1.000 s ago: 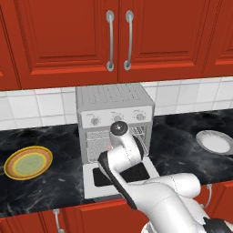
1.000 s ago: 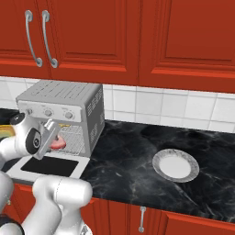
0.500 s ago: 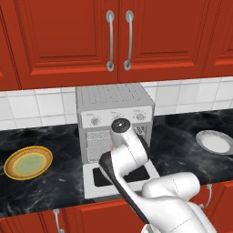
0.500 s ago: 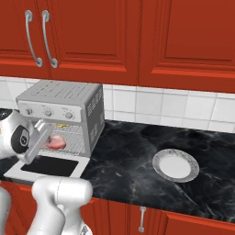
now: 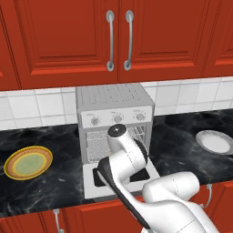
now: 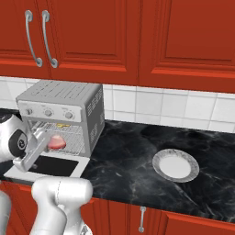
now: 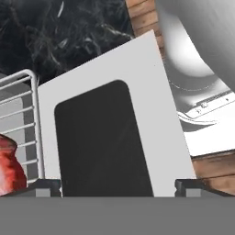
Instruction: Open the toaster oven door. Place the bread on the top rack in the toaster oven and place the steak on the bottom rack.
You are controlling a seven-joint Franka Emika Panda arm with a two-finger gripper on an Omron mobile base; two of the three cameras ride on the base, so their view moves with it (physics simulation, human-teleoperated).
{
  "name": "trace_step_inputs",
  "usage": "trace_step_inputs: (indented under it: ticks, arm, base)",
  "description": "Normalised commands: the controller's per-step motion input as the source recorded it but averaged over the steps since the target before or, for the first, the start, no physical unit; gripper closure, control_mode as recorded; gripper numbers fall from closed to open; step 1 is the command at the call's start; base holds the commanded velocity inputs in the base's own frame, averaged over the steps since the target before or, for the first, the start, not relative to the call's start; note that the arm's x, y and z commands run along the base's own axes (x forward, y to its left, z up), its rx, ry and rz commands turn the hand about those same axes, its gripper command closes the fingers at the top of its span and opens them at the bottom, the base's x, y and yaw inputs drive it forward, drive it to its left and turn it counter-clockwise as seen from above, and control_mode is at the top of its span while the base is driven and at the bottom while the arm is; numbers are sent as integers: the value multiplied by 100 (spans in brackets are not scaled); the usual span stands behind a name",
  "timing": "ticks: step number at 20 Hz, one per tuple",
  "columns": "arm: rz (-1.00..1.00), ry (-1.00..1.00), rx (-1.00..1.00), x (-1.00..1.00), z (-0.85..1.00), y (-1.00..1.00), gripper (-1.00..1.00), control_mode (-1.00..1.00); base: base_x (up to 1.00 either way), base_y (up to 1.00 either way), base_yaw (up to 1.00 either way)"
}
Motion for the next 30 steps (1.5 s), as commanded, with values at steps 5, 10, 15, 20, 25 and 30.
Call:
trace_step_inputs:
  ticks: [5, 10, 15, 20, 25, 30]
  arm:
    - [0, 9, -2, 13, -36, 3, -100, -100]
    - [0, 2, -1, 35, -41, 8, -100, -100]
    - [0, 0, 0, 59, -15, 6, -100, -100]
    - [0, 0, 0, 49, 0, 1, -100, -100]
    - [0, 0, -1, -3, 7, 3, -100, -100]
    - [1, 0, -5, -95, 40, 1, -100, -100]
  base:
    - [0, 0, 0]
    - [0, 0, 0]
    - [0, 0, 0]
    - [0, 0, 0]
    - [0, 0, 0]
    - [0, 0, 0]
